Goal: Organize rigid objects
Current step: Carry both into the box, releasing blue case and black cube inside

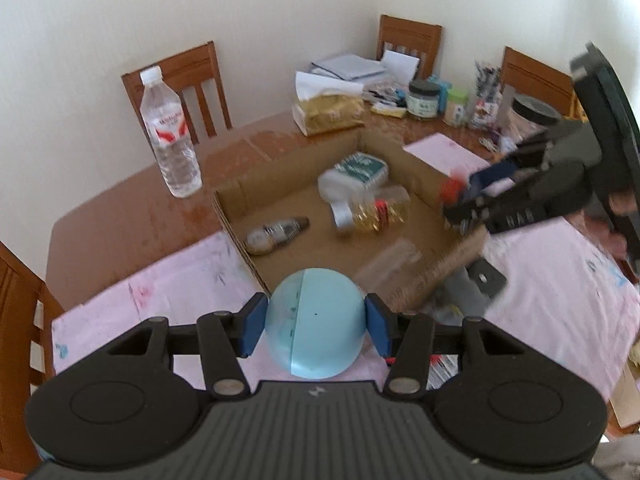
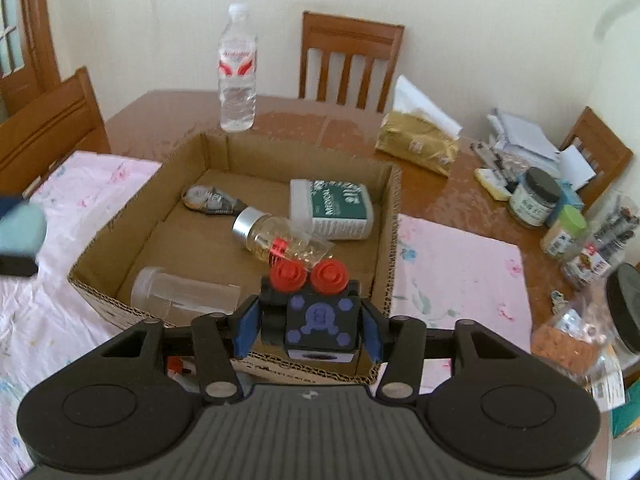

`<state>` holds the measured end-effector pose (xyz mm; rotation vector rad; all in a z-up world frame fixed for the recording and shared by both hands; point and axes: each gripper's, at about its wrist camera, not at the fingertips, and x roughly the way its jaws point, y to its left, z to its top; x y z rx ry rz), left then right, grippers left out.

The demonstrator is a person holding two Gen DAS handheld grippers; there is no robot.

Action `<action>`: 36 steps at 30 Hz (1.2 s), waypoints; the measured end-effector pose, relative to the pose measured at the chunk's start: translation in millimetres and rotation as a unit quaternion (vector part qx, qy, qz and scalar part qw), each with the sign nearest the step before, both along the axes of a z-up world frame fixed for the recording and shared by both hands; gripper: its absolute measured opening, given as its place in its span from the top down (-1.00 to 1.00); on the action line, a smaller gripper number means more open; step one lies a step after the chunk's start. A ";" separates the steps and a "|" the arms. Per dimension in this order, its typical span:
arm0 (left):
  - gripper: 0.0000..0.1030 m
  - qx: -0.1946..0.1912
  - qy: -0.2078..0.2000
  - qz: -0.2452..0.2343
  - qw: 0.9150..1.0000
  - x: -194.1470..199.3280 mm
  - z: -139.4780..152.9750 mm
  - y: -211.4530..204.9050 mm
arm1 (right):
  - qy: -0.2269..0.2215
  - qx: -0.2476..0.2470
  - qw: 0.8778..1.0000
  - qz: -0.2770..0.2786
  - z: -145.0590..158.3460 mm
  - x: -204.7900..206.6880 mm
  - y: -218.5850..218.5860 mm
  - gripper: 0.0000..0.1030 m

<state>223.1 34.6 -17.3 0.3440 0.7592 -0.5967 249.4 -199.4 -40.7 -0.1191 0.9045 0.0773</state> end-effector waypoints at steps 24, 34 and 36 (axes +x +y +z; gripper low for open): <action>-0.02 0.037 0.008 0.001 0.999 83.1 -43.0 -61.5 | 0.014 0.049 0.996 -0.077 -1.6 -76.8 -9.6 -1.00; -0.90 0.011 -0.036 0.012 0.999 70.1 -26.4 -58.5 | 0.031 0.048 0.992 -0.112 -17.3 -89.1 -16.2 -1.00; -0.91 0.011 -0.042 0.020 0.999 62.8 -21.9 -53.8 | 0.030 0.047 0.991 -0.118 -18.6 -89.8 -16.7 -1.00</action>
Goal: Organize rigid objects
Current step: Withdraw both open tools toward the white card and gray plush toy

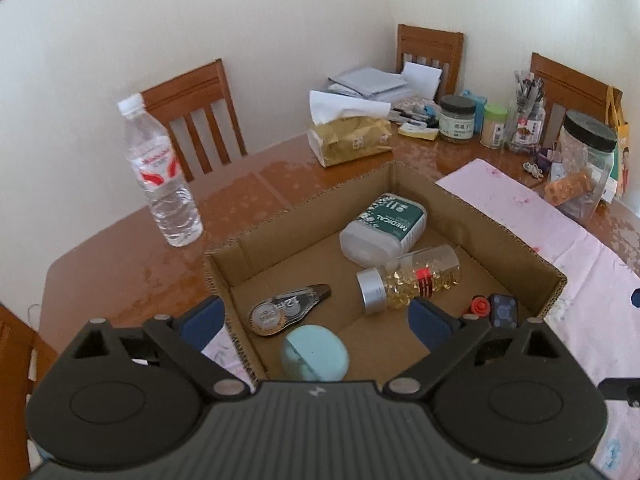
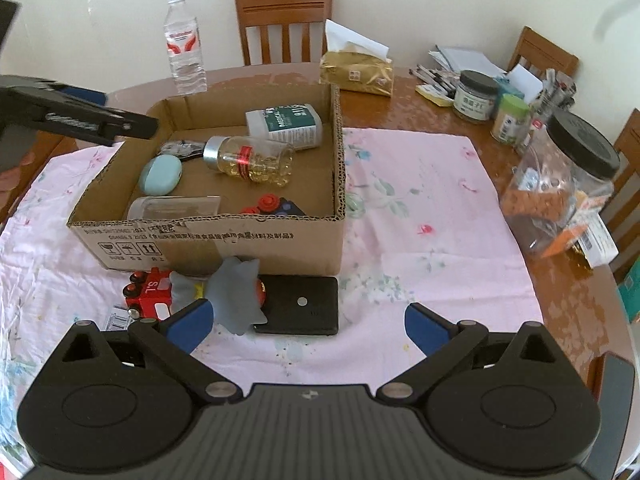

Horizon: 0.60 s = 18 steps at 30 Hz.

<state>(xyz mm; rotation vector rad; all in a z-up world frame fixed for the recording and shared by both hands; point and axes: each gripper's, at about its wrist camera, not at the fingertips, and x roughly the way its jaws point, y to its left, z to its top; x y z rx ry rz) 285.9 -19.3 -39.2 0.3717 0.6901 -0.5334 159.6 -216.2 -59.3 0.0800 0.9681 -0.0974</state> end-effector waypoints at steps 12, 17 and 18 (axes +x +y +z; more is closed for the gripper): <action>-0.99 -0.029 -0.004 0.091 0.995 -66.9 -8.1 44.4 | 0.017 -0.027 0.999 -0.013 -18.2 -10.2 1.0 -1.00; -0.99 -0.025 0.027 0.093 0.995 -88.2 -27.3 44.7 | 0.028 -0.022 0.999 -0.011 -22.7 -11.3 2.4 -1.00; -0.99 -0.023 0.032 0.093 0.995 -92.5 -30.4 42.9 | 0.028 -0.021 0.999 -0.007 -22.4 -11.2 2.2 -1.00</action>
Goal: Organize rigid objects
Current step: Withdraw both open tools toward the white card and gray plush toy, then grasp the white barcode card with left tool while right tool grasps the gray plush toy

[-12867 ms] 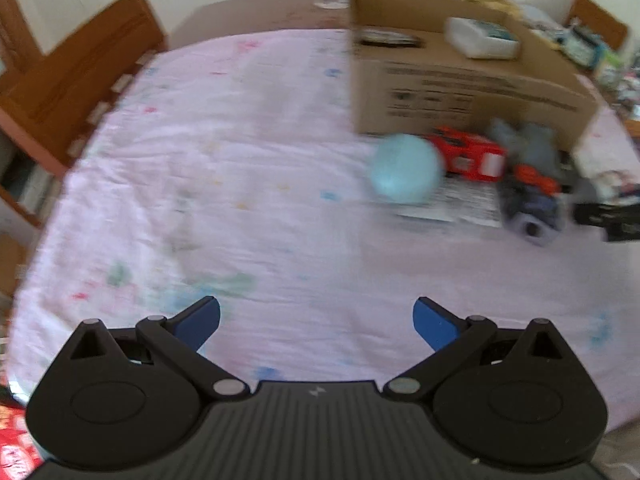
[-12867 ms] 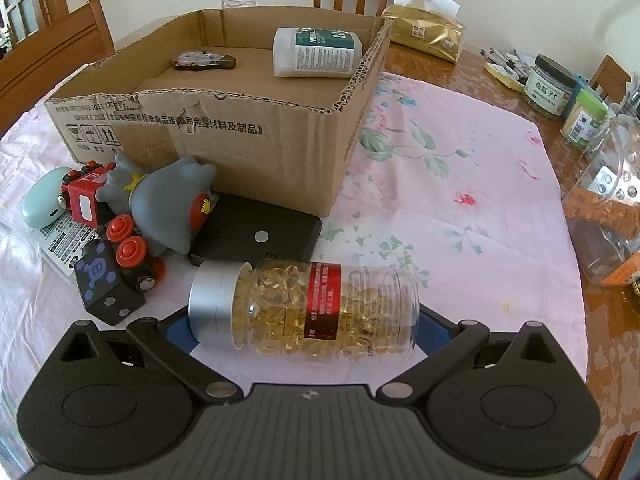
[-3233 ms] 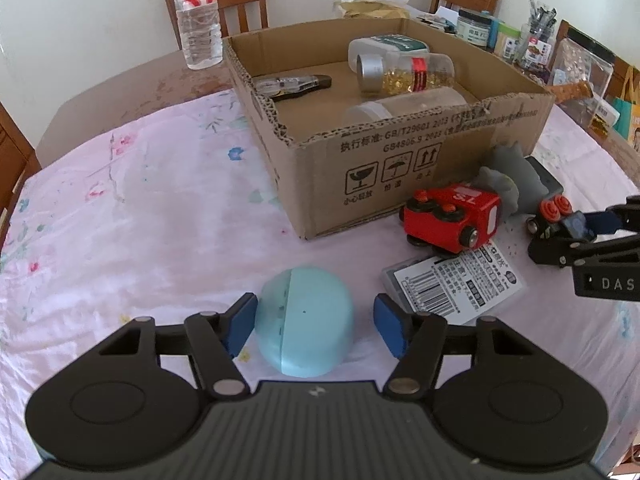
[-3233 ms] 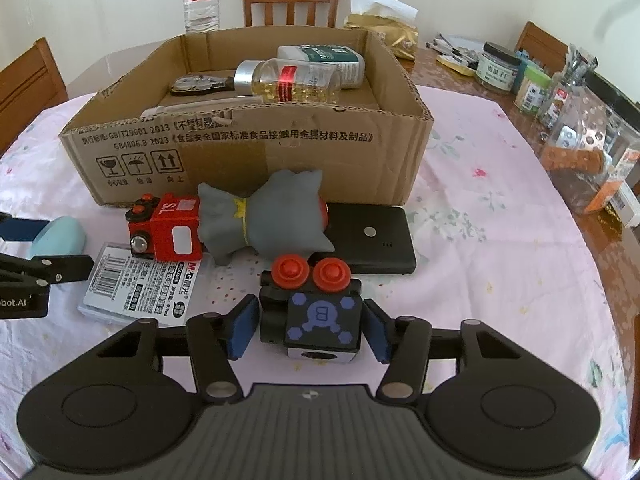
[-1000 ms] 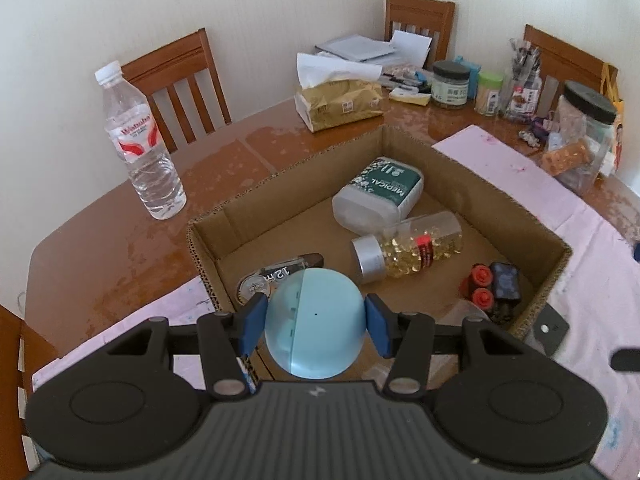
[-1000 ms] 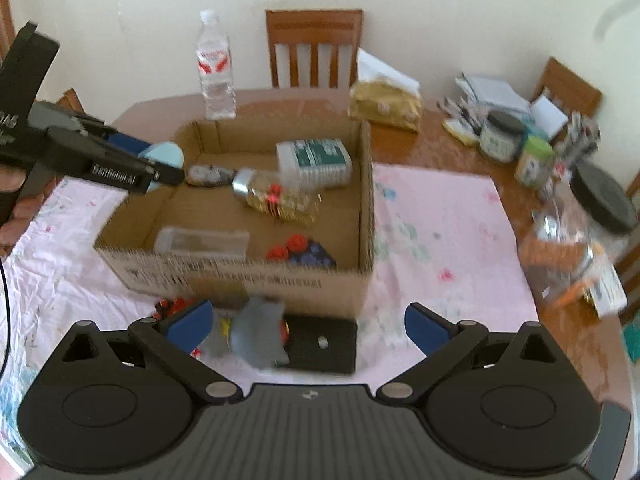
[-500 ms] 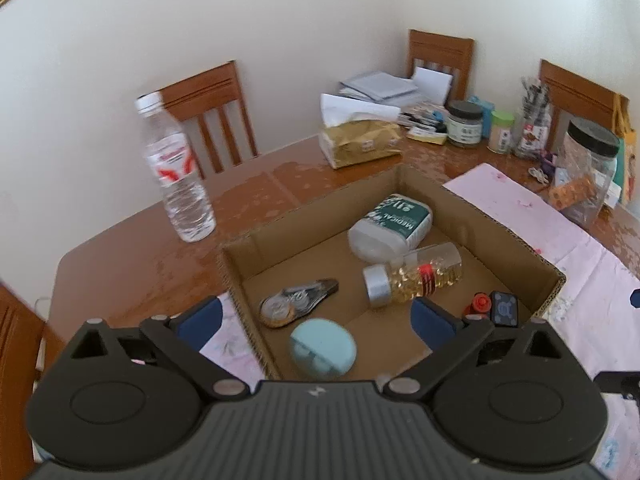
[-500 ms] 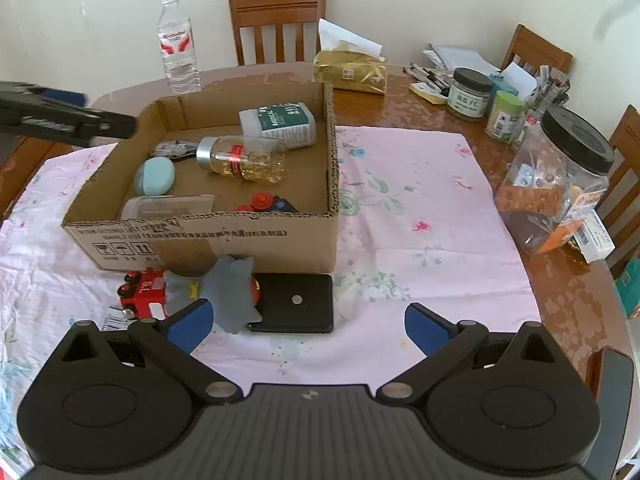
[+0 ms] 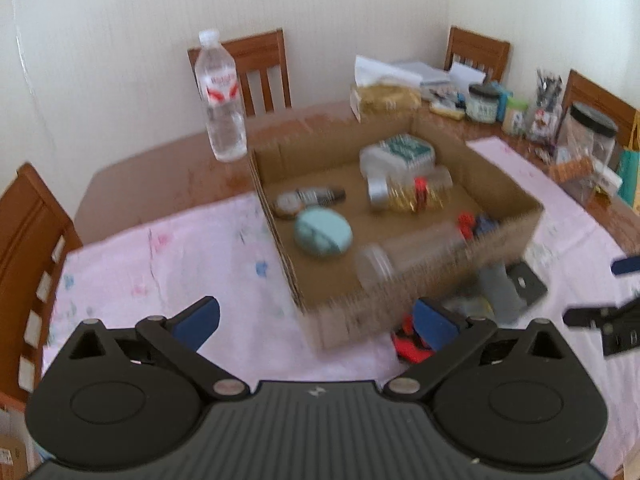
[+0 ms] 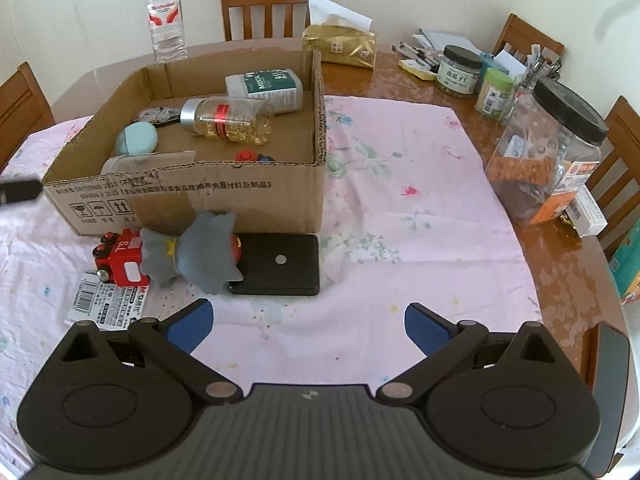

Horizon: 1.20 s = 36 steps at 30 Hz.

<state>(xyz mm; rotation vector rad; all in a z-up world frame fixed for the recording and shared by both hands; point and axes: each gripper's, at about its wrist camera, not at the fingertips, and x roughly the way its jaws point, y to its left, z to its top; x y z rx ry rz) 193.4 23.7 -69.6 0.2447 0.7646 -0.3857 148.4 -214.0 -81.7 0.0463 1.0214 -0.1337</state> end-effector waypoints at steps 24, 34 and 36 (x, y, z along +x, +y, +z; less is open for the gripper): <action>-0.99 0.002 0.106 0.082 0.991 -32.9 -82.4 -70.2 | 0.044 0.019 0.989 0.141 -51.5 7.2 -30.8 -1.00; -1.00 -0.010 0.094 0.098 0.991 -25.4 -87.9 -67.2 | 0.024 0.009 0.986 0.165 -54.3 7.7 -21.1 -1.00; -1.00 -0.010 0.095 0.105 0.990 -25.0 -87.8 -59.8 | 0.023 0.009 0.986 0.164 -54.5 8.1 -20.6 -1.00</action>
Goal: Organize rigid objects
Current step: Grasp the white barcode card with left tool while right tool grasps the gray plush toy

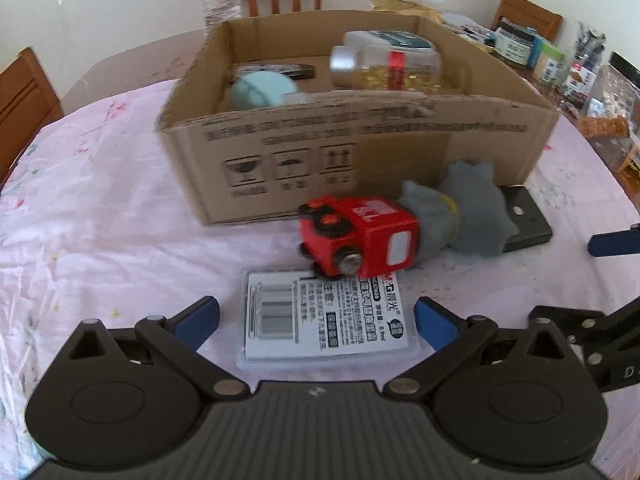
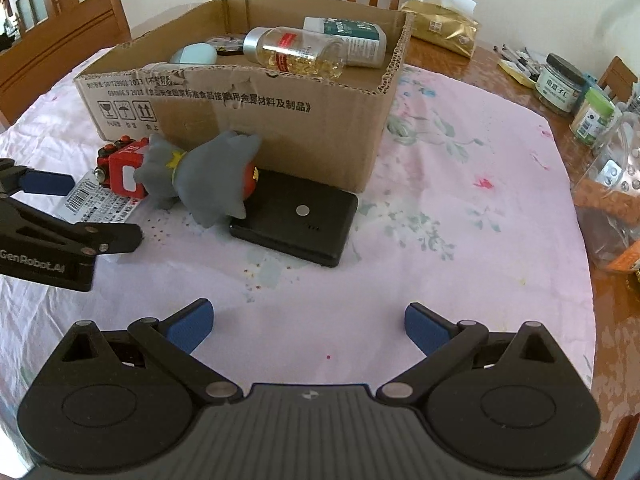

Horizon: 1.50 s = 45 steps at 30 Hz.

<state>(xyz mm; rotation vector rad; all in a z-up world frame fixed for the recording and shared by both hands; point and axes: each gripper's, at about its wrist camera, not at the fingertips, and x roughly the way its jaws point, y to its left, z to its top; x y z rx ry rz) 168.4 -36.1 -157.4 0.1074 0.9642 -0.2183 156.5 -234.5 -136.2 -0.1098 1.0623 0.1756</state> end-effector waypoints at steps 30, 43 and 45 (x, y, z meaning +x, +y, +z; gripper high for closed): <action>-0.76 -0.001 0.004 0.061 0.998 -12.4 2.1 84.4 | -0.037 0.049 0.998 0.001 17.2 15.3 39.9 -1.00; -0.76 -0.002 -0.001 0.059 0.998 -13.5 2.0 84.9 | -0.045 0.083 0.995 -0.034 16.0 45.6 54.9 -0.77; -0.76 -0.003 -0.002 0.058 0.998 -14.3 2.1 85.2 | -0.043 0.085 0.995 -0.034 16.2 43.7 55.8 -0.66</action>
